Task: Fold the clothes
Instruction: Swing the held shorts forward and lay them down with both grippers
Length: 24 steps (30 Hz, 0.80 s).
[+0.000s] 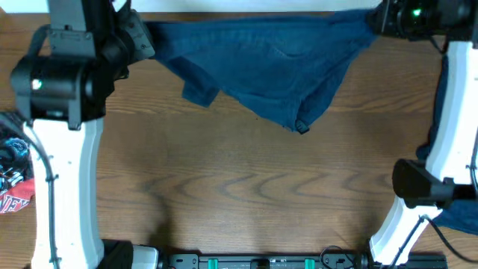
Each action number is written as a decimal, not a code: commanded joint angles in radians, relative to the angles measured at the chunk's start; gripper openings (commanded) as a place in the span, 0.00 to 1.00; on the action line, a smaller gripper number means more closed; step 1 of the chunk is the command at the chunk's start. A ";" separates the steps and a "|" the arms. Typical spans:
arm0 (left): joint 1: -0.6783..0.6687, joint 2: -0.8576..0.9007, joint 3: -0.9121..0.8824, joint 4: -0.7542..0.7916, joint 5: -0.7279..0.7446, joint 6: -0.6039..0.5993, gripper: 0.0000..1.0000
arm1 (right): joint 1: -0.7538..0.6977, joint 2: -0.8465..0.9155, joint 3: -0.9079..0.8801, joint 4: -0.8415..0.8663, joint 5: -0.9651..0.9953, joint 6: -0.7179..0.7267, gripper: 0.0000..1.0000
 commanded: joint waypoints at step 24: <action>-0.036 0.588 0.008 -0.031 0.003 -0.013 0.06 | 0.021 0.404 0.003 -0.028 0.139 -0.006 0.63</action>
